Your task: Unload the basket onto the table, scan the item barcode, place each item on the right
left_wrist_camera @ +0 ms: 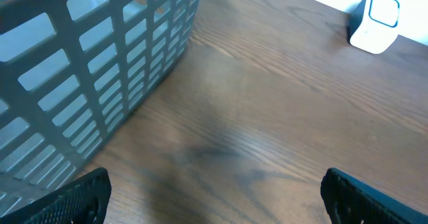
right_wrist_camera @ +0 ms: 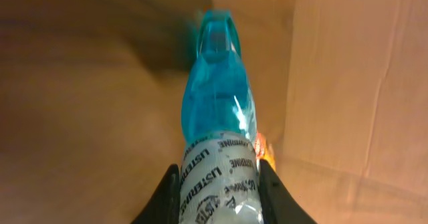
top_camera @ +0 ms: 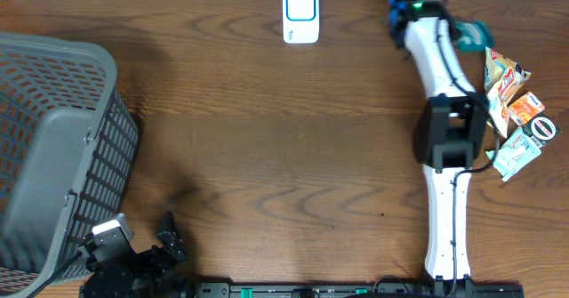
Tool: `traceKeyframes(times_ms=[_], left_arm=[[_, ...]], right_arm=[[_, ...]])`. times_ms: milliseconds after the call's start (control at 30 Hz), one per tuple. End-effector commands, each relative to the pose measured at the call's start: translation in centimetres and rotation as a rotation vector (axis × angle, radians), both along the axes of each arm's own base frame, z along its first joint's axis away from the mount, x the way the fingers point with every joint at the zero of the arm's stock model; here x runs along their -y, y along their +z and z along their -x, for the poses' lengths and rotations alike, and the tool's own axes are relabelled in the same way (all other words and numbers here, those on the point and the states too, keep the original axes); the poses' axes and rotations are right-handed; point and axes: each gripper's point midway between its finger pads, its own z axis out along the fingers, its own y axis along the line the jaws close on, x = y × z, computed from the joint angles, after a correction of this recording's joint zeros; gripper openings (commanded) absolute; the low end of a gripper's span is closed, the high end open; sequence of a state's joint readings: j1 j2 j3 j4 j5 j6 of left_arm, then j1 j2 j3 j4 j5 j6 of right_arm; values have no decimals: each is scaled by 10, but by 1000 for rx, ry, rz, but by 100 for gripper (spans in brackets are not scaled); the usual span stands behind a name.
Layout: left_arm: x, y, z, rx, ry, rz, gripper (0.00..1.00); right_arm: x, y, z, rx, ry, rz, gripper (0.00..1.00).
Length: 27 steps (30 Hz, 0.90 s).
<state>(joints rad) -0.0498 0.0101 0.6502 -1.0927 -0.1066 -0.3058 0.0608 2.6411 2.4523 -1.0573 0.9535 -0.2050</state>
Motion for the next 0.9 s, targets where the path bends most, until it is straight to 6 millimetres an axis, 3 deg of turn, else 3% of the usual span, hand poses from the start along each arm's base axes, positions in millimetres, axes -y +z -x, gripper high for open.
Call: traceKeyframes(times_ms=[0, 133, 167, 233, 267, 300, 433, 500, 600, 733, 867], left_arm=[[1, 3, 1, 12, -14, -12, 99], [1, 3, 1, 12, -14, -12, 99], [1, 3, 1, 12, -14, -12, 99], [1, 3, 1, 12, -14, -12, 99], [1, 3, 1, 12, -14, -12, 99], [1, 3, 1, 12, -14, -12, 99], [1, 3, 1, 12, -14, -12, 99], [1, 3, 1, 12, -14, -12, 99], [1, 3, 1, 12, -14, -12, 99], [1, 3, 1, 12, -14, -12, 99], [1, 3, 1, 12, -14, -12, 99]], right_arm=[[13, 4, 12, 113, -125, -144, 11], [19, -16, 30, 65, -189, -280, 20], [17, -21, 33, 46, -194, -325, 27], [14, -22, 35, 34, -191, -332, 54], [12, -20, 35, 34, -187, -329, 82], [8, -16, 34, 40, -178, -329, 99], [-18, 31, 25, 155, -133, -347, 99], [-48, 81, 25, 242, -67, -407, 99], [-87, 125, 35, 292, 24, -540, 99], [-158, 190, 70, 316, 204, -830, 99], [-189, 227, 110, 294, 289, -952, 99]])
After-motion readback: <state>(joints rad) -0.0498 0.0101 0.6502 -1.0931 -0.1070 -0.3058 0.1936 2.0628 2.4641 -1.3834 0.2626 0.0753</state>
